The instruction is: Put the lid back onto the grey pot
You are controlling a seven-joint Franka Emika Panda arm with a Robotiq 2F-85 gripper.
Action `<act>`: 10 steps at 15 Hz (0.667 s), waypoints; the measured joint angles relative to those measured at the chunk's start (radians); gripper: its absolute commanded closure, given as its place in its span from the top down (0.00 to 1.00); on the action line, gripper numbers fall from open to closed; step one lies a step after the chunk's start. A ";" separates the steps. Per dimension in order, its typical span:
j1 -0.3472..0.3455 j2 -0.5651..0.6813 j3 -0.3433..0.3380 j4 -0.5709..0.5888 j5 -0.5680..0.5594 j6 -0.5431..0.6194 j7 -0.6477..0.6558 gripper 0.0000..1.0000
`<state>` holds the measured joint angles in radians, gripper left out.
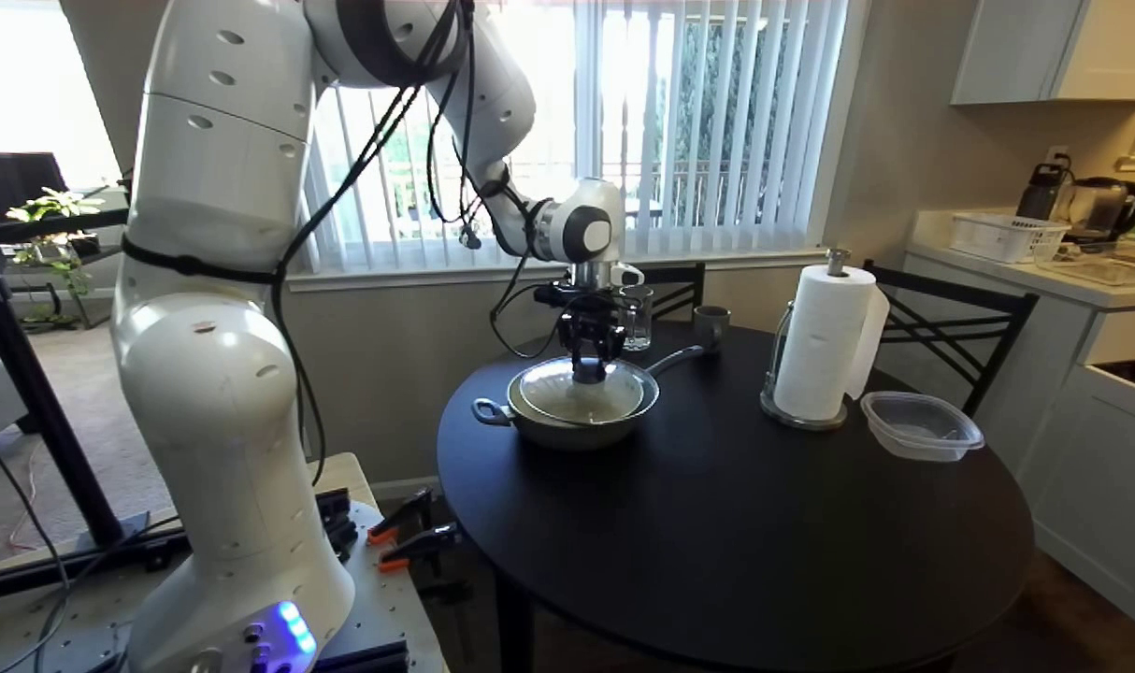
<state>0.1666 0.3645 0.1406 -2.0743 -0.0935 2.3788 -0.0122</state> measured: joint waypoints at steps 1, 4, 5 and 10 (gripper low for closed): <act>0.000 -0.001 0.000 -0.001 0.000 0.001 -0.002 0.33; 0.000 -0.008 0.001 -0.016 -0.001 0.017 -0.018 0.33; 0.000 -0.014 0.001 -0.028 -0.002 0.030 -0.025 0.33; 0.007 -0.067 0.001 -0.125 -0.085 0.115 -0.038 0.33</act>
<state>0.1734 0.2975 0.1412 -2.1990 -0.1781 2.4934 -0.0505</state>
